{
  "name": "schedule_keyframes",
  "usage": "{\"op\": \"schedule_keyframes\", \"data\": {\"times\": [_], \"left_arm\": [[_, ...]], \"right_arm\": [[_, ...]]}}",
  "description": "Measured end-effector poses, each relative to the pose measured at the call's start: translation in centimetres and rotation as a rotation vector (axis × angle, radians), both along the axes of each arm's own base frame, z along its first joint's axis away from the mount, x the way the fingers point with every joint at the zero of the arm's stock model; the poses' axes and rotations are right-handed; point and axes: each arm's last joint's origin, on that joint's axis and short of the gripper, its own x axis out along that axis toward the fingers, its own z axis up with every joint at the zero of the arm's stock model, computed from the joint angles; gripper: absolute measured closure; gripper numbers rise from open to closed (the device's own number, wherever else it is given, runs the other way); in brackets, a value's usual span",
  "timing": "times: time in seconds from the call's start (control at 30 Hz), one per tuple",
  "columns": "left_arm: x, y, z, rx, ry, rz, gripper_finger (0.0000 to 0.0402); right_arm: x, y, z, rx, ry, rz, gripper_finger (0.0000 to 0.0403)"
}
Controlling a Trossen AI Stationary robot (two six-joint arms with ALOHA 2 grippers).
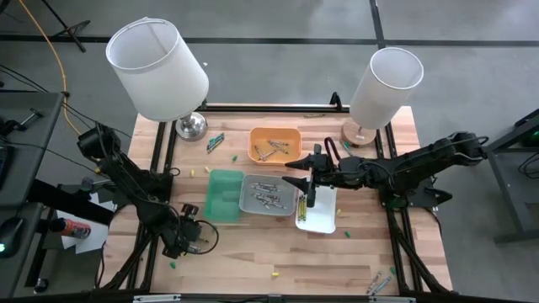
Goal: Sort crayons
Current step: Put the green crayon into the white bin
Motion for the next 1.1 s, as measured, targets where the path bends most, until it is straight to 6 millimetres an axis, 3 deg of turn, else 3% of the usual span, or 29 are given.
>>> {"op": "schedule_keyframes", "data": {"times": [0.1,0.23,0.5,0.67,0.83,0.97,1.1], "left_arm": [[0.0,0.1,0.0,0.008,-0.001,0.002,0.0312],[0.0,0.1,-0.1,0.010,-0.002,0.035,0.0385],[0.1,-0.3,1.3,-0.099,0.052,0.058,0.0399],[0.2,-0.5,5.7,-0.303,-0.040,0.069,0.0400],[1.0,1.6,12.8,-0.496,-0.343,0.205,0.0401],[1.7,5.1,17.5,-0.391,-0.787,0.405,0.0401],[2.6,8.5,19.7,-0.178,-1.082,0.564,0.0401]], "right_arm": [[0.0,0.0,-0.1,-0.001,0.006,0.000,0.0203],[0.0,0.0,-0.1,-0.002,0.010,0.000,0.0203],[0.0,0.0,-0.1,-0.003,0.010,0.000,0.0203],[0.0,0.0,0.0,-0.001,0.005,0.000,0.0203],[0.0,0.0,0.2,0.004,-0.021,-0.002,0.0203],[0.1,-0.2,0.7,0.014,-0.070,-0.011,0.0203],[0.1,-0.6,1.4,0.029,-0.142,-0.020,0.0203]]}}
